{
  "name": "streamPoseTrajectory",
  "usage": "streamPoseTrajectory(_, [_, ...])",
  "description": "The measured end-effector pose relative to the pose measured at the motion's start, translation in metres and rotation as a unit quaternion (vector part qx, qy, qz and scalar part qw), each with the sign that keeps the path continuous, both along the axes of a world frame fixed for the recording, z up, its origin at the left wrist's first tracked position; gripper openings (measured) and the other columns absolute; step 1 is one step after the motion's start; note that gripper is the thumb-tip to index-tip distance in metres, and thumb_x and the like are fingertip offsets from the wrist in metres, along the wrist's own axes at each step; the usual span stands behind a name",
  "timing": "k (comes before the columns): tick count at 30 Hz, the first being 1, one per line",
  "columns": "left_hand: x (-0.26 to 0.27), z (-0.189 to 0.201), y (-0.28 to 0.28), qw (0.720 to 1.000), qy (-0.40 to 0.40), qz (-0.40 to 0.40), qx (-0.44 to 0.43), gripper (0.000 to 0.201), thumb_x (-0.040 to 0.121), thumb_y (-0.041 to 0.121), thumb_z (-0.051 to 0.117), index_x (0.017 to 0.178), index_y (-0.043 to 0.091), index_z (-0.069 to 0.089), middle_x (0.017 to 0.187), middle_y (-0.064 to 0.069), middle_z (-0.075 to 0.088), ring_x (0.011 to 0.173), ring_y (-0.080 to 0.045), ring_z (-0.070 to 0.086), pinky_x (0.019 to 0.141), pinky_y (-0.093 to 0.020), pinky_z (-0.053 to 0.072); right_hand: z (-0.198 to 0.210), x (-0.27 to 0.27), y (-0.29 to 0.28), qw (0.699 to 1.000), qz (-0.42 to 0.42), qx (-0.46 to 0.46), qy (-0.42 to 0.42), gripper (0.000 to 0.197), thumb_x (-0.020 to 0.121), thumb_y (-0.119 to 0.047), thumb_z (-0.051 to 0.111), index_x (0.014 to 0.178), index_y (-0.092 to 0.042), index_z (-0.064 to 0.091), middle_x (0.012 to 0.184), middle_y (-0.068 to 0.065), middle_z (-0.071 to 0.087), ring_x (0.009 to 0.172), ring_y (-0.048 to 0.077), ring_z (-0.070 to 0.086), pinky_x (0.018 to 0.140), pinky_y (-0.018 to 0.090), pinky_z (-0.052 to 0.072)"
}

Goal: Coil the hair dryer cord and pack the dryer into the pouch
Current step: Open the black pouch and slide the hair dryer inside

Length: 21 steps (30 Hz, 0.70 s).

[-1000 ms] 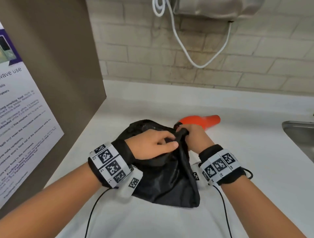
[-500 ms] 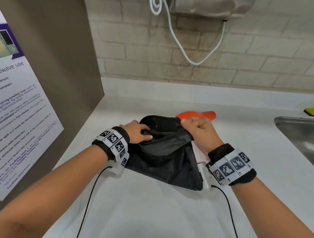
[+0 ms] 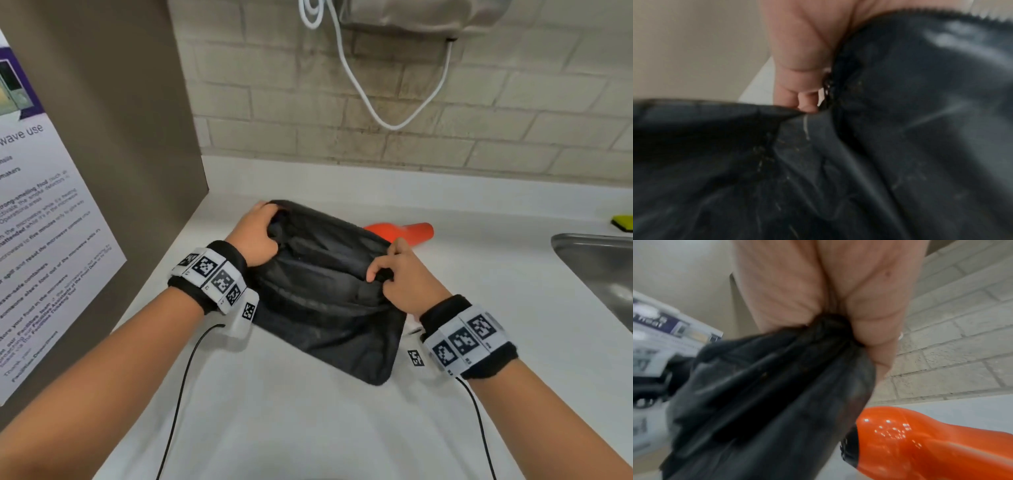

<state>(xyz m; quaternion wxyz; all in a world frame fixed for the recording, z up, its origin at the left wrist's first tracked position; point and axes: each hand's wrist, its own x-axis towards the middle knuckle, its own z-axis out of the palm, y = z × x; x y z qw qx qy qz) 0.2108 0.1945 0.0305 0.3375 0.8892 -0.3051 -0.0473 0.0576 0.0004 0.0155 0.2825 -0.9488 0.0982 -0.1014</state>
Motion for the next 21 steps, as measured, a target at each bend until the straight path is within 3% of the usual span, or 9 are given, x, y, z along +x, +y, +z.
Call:
streamPoseTrajectory(2, [-0.012, 0.008, 0.001, 0.999, -0.015, -0.022, -0.038, 0.057, 0.074, -0.007, 0.051, 0.129, 0.007, 0.043, 0.128, -0.012, 0.042, 0.118, -0.024, 0.043, 0.099, -0.023, 0.03, -0.008, 0.001, 0.0, 0.997, -0.032, -0.065, 0.017, 0.033, 0.074, 0.011, 0.047, 0.09, -0.008, 0.069, 0.088, -0.002, 0.027, 0.08, 0.021, 0.039, 0.072, 0.014, 0.036])
streamPoseTrajectory(4, [-0.023, 0.007, 0.002, 0.999, -0.008, -0.039, -0.034, 0.053, 0.075, 0.0, 0.057, 0.126, 0.013, 0.046, 0.12, -0.004, 0.043, 0.108, -0.015, 0.043, 0.096, -0.022, 0.032, -0.009, 0.001, 0.003, 0.993, -0.059, -0.093, 0.037, 0.034, 0.079, 0.0, 0.05, 0.103, -0.018, 0.067, 0.1, 0.003, 0.027, 0.087, 0.028, 0.042, 0.086, 0.028, 0.04])
streamPoseTrajectory(7, [-0.029, 0.001, 0.004, 0.998, -0.029, -0.035, -0.047, 0.019, 0.076, 0.015, 0.069, 0.084, 0.025, 0.055, 0.093, 0.006, 0.054, 0.087, -0.012, 0.051, 0.082, -0.025, 0.039, -0.006, 0.002, 0.008, 0.979, -0.1, -0.151, 0.095, 0.027, 0.091, -0.03, 0.046, 0.103, -0.022, 0.069, 0.122, 0.013, 0.032, 0.1, 0.033, 0.04, 0.097, 0.036, 0.034])
streamPoseTrajectory(9, [-0.026, -0.001, 0.006, 0.997, -0.034, -0.046, -0.043, 0.033, 0.076, 0.004, 0.065, 0.059, 0.027, 0.048, 0.075, 0.006, 0.054, 0.075, -0.014, 0.053, 0.076, -0.025, 0.037, -0.008, 0.003, 0.007, 0.958, -0.118, -0.225, 0.131, 0.046, 0.093, -0.045, 0.037, 0.095, -0.014, 0.071, 0.128, 0.016, 0.036, 0.104, 0.033, 0.039, 0.09, 0.037, 0.032])
streamPoseTrajectory(10, [-0.026, 0.0, 0.005, 0.998, -0.029, -0.047, -0.016, 0.039, 0.076, -0.003, 0.059, 0.054, 0.027, 0.051, 0.08, 0.004, 0.057, 0.081, -0.018, 0.056, 0.078, -0.025, 0.037, -0.008, 0.003, 0.007, 0.953, -0.123, -0.241, 0.134, 0.049, 0.092, -0.047, 0.038, 0.094, -0.01, 0.071, 0.128, 0.016, 0.038, 0.106, 0.032, 0.038, 0.084, 0.038, 0.033])
streamPoseTrajectory(11, [-0.027, 0.0, 0.005, 0.998, -0.03, -0.047, 0.023, 0.041, 0.077, -0.008, 0.053, 0.055, 0.025, 0.06, 0.093, 0.0, 0.058, 0.093, -0.022, 0.057, 0.083, -0.025, 0.038, -0.009, 0.003, 0.006, 0.951, -0.127, -0.247, 0.131, 0.047, 0.09, -0.046, 0.045, 0.094, -0.007, 0.069, 0.13, 0.015, 0.036, 0.109, 0.032, 0.036, 0.081, 0.038, 0.036])
streamPoseTrajectory(13, [-0.029, -0.001, 0.003, 0.995, -0.043, -0.039, 0.081, 0.04, 0.081, -0.009, 0.046, 0.079, 0.018, 0.075, 0.116, -0.005, 0.051, 0.11, -0.027, 0.053, 0.092, -0.027, 0.04, -0.011, 0.0, 0.01, 0.949, -0.13, -0.256, 0.132, 0.033, 0.085, -0.033, 0.058, 0.1, -0.004, 0.066, 0.135, 0.014, 0.026, 0.111, 0.033, 0.034, 0.082, 0.036, 0.044])
streamPoseTrajectory(16, [-0.036, -0.004, -0.004, 0.989, -0.087, -0.031, 0.115, 0.039, 0.088, 0.002, 0.044, 0.116, 0.019, 0.064, 0.136, -0.009, 0.042, 0.117, -0.03, 0.048, 0.1, -0.032, 0.04, -0.014, -0.008, 0.018, 0.938, -0.11, -0.296, 0.142, 0.026, 0.08, -0.016, 0.056, 0.105, -0.008, 0.059, 0.137, 0.015, 0.022, 0.111, 0.034, 0.035, 0.078, 0.032, 0.044])
streamPoseTrajectory(21, [-0.044, 0.003, -0.009, 0.985, -0.131, 0.08, 0.075, 0.037, 0.087, 0.011, 0.043, 0.121, 0.014, 0.059, 0.112, -0.016, 0.061, 0.098, -0.033, 0.058, 0.076, -0.032, 0.044, -0.018, -0.013, 0.027, 0.935, -0.079, -0.294, 0.181, 0.052, 0.078, -0.014, 0.054, 0.127, -0.018, 0.037, 0.146, 0.011, 0.008, 0.114, 0.039, 0.034, 0.084, 0.036, 0.046])
